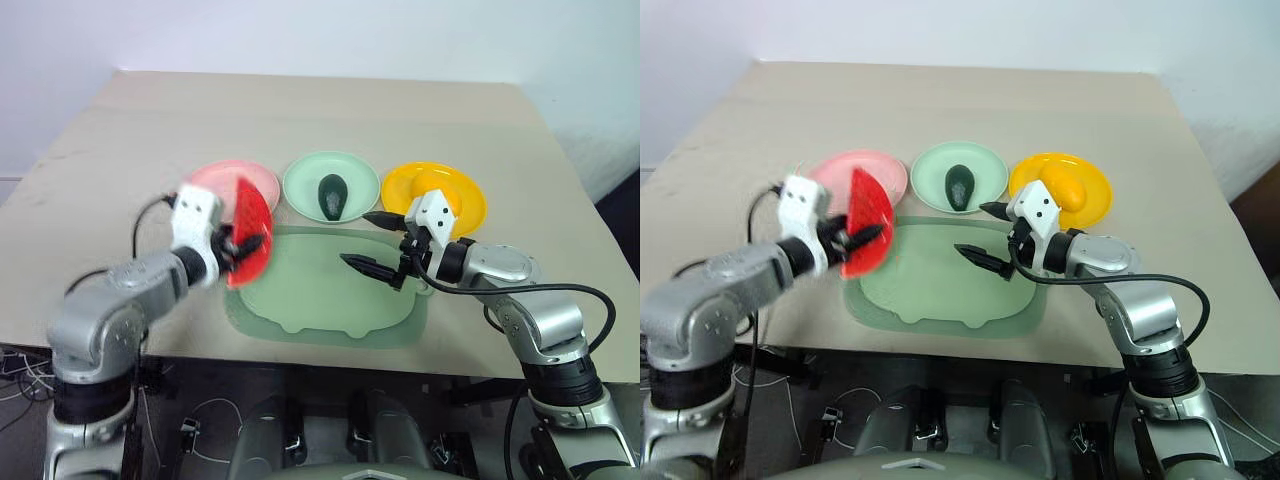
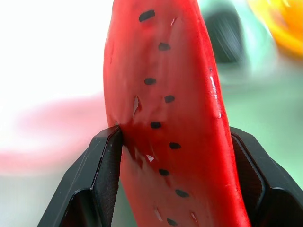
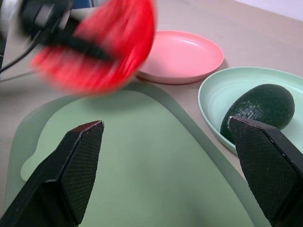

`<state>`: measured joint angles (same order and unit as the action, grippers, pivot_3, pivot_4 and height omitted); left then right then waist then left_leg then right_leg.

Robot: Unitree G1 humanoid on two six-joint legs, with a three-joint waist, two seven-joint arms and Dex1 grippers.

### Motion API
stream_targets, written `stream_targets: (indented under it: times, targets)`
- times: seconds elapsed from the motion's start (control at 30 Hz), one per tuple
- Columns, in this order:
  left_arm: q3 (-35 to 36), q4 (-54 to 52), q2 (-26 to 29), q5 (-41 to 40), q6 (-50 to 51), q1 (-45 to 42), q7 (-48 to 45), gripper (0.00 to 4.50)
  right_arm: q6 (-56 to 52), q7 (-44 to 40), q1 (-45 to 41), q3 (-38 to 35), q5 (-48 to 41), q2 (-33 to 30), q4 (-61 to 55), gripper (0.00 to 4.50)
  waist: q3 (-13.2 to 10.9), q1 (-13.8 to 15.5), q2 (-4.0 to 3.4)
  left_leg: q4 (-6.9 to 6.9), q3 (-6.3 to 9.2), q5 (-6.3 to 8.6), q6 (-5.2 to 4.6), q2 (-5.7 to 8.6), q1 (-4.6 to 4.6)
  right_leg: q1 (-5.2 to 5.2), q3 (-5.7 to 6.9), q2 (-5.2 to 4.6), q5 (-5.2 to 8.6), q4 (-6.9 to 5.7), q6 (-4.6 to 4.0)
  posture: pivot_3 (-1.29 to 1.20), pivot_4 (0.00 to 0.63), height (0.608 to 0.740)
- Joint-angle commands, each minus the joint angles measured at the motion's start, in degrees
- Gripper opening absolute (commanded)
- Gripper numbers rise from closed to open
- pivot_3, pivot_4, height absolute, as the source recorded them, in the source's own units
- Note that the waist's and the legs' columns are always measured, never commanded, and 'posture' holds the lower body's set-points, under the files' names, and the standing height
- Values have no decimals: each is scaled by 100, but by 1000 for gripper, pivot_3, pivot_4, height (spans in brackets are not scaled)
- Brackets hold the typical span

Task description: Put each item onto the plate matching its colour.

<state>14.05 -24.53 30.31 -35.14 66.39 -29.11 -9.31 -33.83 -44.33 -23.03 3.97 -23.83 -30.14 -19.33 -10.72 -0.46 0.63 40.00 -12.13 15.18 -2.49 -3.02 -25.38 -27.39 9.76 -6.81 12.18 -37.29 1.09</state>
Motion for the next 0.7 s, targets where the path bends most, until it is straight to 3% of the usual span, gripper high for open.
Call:
stream_targets:
  times: [0.03,0.1,0.17,0.37,0.53,0.7]
  targets:
    - [271,689,100,325,-412,-496,90,2698,88,26,-35,-76,-79,38,-133,4500,0,-14,0,-2,-1,2,-4,1,1,0,0,0,0,0,1,0,150,696]
    - [96,1350,188,603,-779,-788,-21,2698,102,44,-45,-52,-61,63,-115,4500,0,-15,0,-2,-1,3,-6,0,0,-1,1,3,0,-2,2,0,150,696]
    - [-173,1477,-83,827,-1294,-632,-35,2698,133,78,-79,-25,-20,104,-69,4500,0,-28,-1,-3,-2,2,-6,-1,1,-3,1,5,0,-4,3,0,150,696]
    - [-155,2893,-469,1240,-2140,-1004,-20,2698,171,131,-171,-24,44,149,29,4500,-1,-19,3,4,-4,2,-5,0,0,-1,1,3,-1,-9,4,0,150,696]
    - [-158,4463,-476,1609,-2952,-1571,-63,2698,190,171,-196,-63,87,138,69,4500,-1,-17,4,5,-3,2,-6,0,0,-2,1,1,-1,-8,4,0,150,696]
    - [-111,5298,-572,1613,-3217,-1899,-300,2698,133,212,-194,-92,79,134,2,4500,-1,-29,4,4,-4,2,-7,-1,-1,-3,3,2,0,-9,4,0,150,696]
